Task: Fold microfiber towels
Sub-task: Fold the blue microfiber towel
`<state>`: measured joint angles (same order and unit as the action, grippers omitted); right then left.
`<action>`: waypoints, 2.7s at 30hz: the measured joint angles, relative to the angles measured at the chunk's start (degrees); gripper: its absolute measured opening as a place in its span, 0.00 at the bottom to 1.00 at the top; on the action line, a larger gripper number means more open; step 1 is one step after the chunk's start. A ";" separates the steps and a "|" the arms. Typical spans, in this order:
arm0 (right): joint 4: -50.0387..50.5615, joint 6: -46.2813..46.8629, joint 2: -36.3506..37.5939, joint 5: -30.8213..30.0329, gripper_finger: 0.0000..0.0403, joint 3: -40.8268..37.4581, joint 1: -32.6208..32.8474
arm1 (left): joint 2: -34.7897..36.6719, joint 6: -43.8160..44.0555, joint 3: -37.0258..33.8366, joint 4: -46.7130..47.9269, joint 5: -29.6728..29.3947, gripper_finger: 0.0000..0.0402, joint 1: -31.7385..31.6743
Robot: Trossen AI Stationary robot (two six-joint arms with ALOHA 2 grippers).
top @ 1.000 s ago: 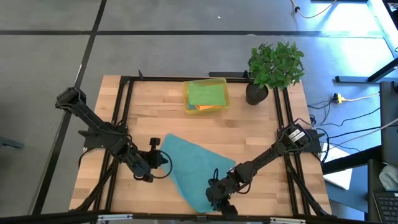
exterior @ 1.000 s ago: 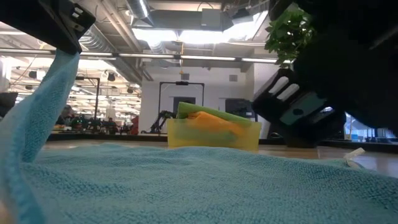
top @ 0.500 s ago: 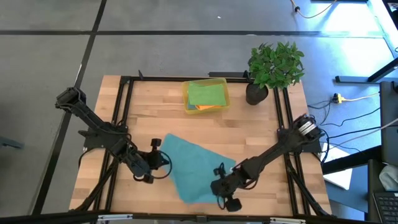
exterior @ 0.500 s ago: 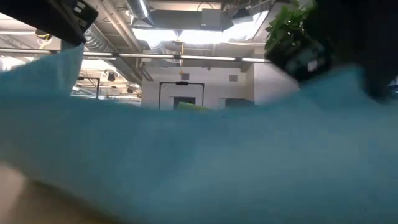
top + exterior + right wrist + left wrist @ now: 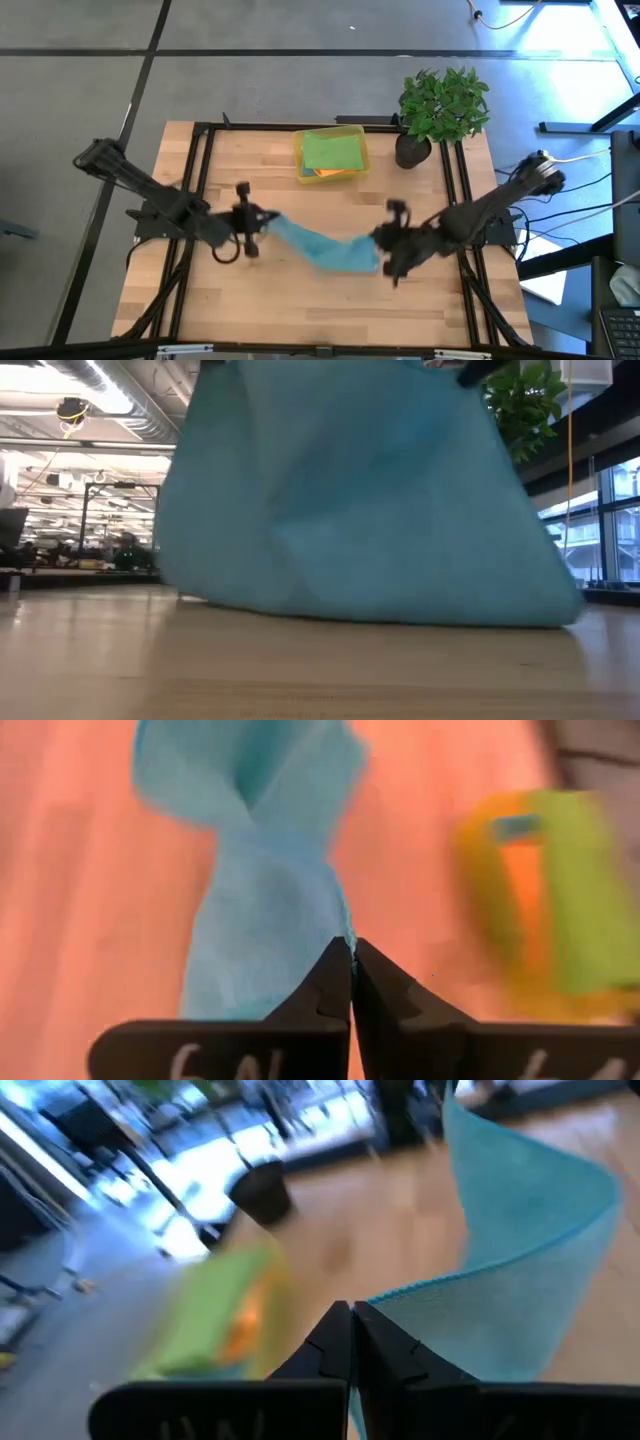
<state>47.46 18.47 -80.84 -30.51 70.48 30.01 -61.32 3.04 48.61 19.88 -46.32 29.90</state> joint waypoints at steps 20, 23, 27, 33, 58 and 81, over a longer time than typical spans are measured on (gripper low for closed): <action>1.67 -14.65 19.97 -4.70 0.00 -0.06 -18.73 | 11.24 -23.14 9.58 6.00 6.58 0.00 -23.42; 1.15 -14.15 19.53 -2.84 0.00 -1.40 -18.68 | 10.93 -21.81 9.58 11.21 9.46 0.00 -24.74; 1.18 -11.26 18.94 0.32 0.00 -5.20 -17.78 | 10.27 -17.23 9.56 18.33 12.30 0.00 -25.15; -0.16 -5.29 18.97 3.59 0.00 -12.56 -15.03 | 10.06 -8.45 8.33 24.52 18.48 0.00 -23.63; -47.92 17.42 -3.91 19.25 0.01 -36.09 4.83 | 9.86 23.98 -26.65 -11.12 28.42 0.00 7.53; -42.03 12.44 -6.49 16.30 0.01 -26.40 11.78 | -0.78 15.45 -27.22 -30.19 23.03 0.00 18.99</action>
<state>5.43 30.90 -87.34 -14.21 44.07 41.80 -62.10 18.49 21.40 -10.31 -23.29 48.89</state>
